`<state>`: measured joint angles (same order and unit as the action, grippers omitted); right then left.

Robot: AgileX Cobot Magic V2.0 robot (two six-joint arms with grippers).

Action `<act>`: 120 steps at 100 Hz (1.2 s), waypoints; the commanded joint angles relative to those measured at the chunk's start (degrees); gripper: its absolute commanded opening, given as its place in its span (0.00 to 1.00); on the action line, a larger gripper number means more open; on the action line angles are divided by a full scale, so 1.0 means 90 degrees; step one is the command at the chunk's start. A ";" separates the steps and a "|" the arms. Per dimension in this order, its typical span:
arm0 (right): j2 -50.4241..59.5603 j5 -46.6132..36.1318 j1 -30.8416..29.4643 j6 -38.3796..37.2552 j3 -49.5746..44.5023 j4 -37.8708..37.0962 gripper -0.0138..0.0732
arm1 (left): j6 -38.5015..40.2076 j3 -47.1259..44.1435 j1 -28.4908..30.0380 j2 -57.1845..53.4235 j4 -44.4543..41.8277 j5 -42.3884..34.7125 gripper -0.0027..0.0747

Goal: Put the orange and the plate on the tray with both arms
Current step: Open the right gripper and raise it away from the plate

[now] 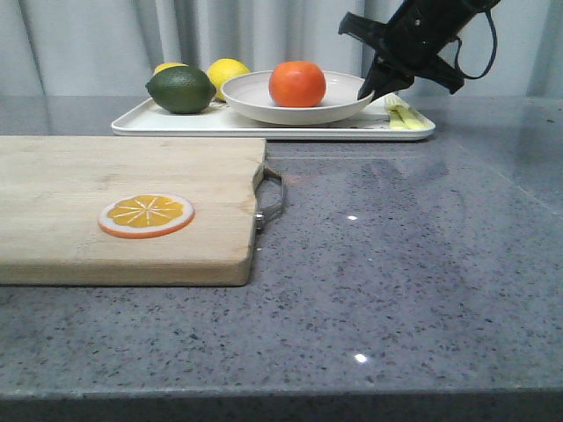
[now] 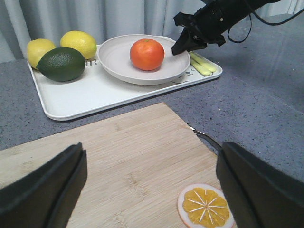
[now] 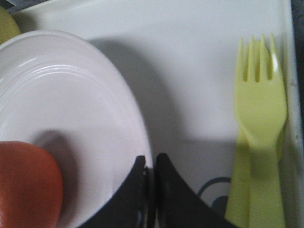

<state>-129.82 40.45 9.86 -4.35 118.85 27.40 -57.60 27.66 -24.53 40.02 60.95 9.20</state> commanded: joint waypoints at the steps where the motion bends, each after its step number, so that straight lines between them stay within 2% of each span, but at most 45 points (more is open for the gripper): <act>1: 0.0345 -0.0324 -0.0012 -0.0023 0.0246 0.0266 0.08 | 0.0063 0.0168 0.0032 -0.0022 0.0130 -0.0262 0.72; 58: 0.0345 -0.0364 -0.0018 -0.0038 0.0246 0.0384 0.08 | 0.0063 0.0168 0.0032 -0.0022 0.0130 -0.0262 0.72; 67: 0.0345 -0.0350 -0.0018 -0.0038 0.0246 0.0384 0.11 | 0.0063 0.0168 0.0032 -0.0022 0.0130 -0.0262 0.72; 79: 0.0345 -0.0336 -0.0018 -0.0038 0.0246 0.0384 0.25 | 0.0063 0.0168 0.0032 -0.0022 0.0130 -0.0262 0.72; 93: 0.0354 -0.0321 -0.0018 -0.0038 0.0246 0.0422 0.53 | 0.0063 0.0168 0.0032 -0.0022 0.0130 -0.0262 0.72; 100: 0.0386 -0.0321 -0.0023 -0.0038 0.0246 0.0474 0.63 | 0.0063 0.0168 0.0032 -0.0022 0.0130 -0.0262 0.72; 107: 0.0463 -0.0321 -0.0023 -0.0038 0.0246 0.0474 0.69 | 0.0063 0.0168 0.0032 -0.0022 0.0130 -0.0262 0.72; 120: 0.0782 -0.0321 -0.0057 0.0047 0.0246 0.0406 0.70 | 0.0063 0.0168 0.0032 -0.0022 0.0130 -0.0262 0.72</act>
<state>-129.61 40.35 9.86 -4.69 118.96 29.83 -57.60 27.66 -24.53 40.02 60.99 9.11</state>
